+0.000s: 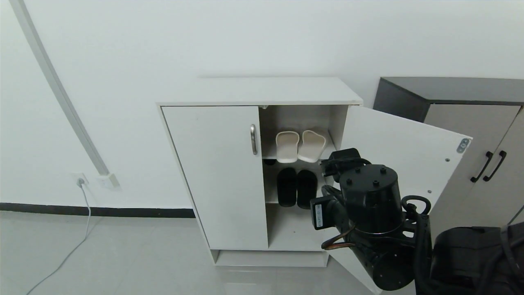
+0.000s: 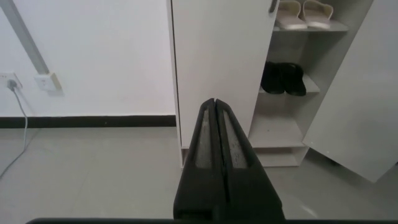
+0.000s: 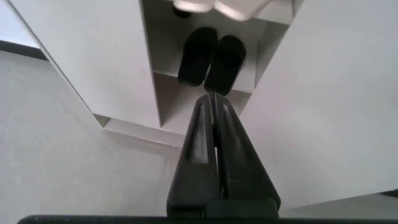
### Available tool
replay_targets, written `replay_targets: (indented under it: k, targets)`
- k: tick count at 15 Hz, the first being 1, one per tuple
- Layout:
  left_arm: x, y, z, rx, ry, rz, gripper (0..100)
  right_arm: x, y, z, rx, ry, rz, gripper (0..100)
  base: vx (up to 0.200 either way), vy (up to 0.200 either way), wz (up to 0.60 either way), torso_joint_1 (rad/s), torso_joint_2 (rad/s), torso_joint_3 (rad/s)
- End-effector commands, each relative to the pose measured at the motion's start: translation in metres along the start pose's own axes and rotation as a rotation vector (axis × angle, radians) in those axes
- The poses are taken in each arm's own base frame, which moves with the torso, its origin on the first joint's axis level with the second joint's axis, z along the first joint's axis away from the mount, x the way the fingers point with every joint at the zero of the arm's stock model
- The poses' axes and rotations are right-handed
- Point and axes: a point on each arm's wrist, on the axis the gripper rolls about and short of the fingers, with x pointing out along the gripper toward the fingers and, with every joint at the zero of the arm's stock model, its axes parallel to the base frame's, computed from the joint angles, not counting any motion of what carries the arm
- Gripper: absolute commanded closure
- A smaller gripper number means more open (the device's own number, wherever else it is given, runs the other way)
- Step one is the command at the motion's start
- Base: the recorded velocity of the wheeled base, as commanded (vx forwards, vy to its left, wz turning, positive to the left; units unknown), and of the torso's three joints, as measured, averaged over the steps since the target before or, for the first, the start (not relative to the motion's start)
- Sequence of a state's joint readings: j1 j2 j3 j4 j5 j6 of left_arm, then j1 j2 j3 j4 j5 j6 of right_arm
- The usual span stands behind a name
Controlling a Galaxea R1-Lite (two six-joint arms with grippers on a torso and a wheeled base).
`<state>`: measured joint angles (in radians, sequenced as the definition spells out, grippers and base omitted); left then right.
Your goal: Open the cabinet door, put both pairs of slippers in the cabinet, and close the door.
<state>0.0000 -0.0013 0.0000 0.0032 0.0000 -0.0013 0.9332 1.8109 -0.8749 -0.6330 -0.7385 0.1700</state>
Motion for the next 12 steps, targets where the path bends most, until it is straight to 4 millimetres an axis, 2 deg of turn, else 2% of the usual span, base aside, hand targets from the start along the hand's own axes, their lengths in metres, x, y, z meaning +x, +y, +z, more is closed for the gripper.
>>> replay_targets:
  k: [1,12]
  targets:
    - [0.0001,0.0,0.0,0.0,0.001,0.0,100,0.0002,0.0005,-0.0008,-0.001,0.001,0.0,100,0.0,0.0,0.0,0.144,-0.47,-0.32]
    - [0.0001,0.0,0.0,0.0,0.001,0.0,100,-0.0003,-0.0005,0.0006,0.0,-0.002,-0.001,100,0.0,0.0,0.0,0.191,-0.5,-0.316]
